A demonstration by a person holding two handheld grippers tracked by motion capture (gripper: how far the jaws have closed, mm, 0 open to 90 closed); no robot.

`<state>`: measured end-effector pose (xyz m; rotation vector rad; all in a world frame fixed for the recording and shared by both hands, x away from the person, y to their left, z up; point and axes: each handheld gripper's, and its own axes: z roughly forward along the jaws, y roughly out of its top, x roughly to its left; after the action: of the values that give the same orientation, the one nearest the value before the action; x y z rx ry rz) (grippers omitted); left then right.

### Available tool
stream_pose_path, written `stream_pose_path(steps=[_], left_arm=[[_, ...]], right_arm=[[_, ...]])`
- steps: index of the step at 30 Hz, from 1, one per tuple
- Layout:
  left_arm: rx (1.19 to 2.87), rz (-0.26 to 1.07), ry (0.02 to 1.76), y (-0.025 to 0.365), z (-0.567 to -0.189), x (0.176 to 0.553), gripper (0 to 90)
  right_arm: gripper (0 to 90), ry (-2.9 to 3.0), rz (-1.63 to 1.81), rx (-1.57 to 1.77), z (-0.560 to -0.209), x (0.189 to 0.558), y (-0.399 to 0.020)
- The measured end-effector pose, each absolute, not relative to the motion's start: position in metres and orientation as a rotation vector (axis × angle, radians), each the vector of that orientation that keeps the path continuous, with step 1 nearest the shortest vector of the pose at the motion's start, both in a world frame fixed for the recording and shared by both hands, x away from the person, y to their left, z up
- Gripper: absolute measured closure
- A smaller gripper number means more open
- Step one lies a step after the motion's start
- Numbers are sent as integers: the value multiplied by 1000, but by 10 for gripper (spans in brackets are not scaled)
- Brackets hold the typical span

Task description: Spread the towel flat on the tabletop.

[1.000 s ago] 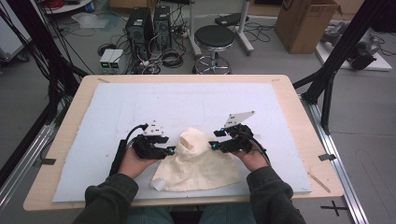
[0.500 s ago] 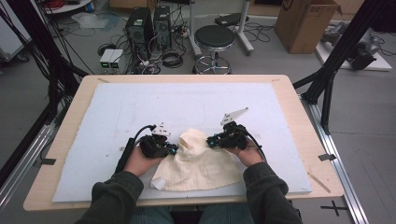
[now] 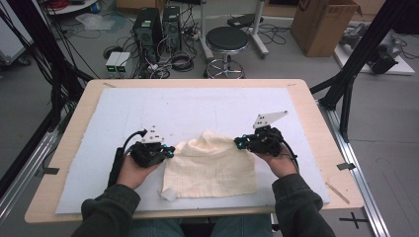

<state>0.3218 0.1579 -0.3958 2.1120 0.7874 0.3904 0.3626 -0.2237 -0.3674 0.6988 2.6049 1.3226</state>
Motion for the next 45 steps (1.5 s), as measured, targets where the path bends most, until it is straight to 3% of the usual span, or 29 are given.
stream_pose_path(steps=[4, 15, 18, 20, 21, 22, 25, 32, 37, 40, 42, 45], left_arm=[[2098, 394, 782, 168, -392, 304, 881], [2156, 261, 756, 183, -413, 268, 875], [2156, 232, 737, 185, -415, 265, 833], [2135, 221, 732, 186, -412, 267, 709], [2127, 211, 729, 187, -409, 268, 709], [2115, 217, 735, 187, -406, 270, 634], [2088, 240, 730, 185, -395, 277, 561], [2033, 302, 774, 168, -384, 313, 518], [2101, 359, 824, 142, -405, 344, 516], [2132, 362, 867, 136, -414, 352, 452], [2149, 349, 886, 133, -421, 358, 463], [2181, 342, 889, 131, -427, 363, 548]], right_arm=[[844, 2602, 1271, 657, -360, 347, -222], [842, 2754, 1168, 624, -410, 314, -209], [838, 2782, 1148, 617, -419, 305, -208], [801, 2791, 1152, 604, -421, 299, -210], [801, 2791, 1152, 604, -421, 299, -210], [733, 2788, 1180, 593, -417, 296, -212], [658, 2756, 1268, 577, -405, 296, -217], [625, 2619, 1295, 659, -383, 321, -228], [618, 2595, 1291, 801, -399, 354, -225], [596, 2621, 1311, 875, -412, 368, -221], [595, 2650, 1312, 906, -421, 374, -218], [634, 2695, 1292, 942, -433, 379, -213]])
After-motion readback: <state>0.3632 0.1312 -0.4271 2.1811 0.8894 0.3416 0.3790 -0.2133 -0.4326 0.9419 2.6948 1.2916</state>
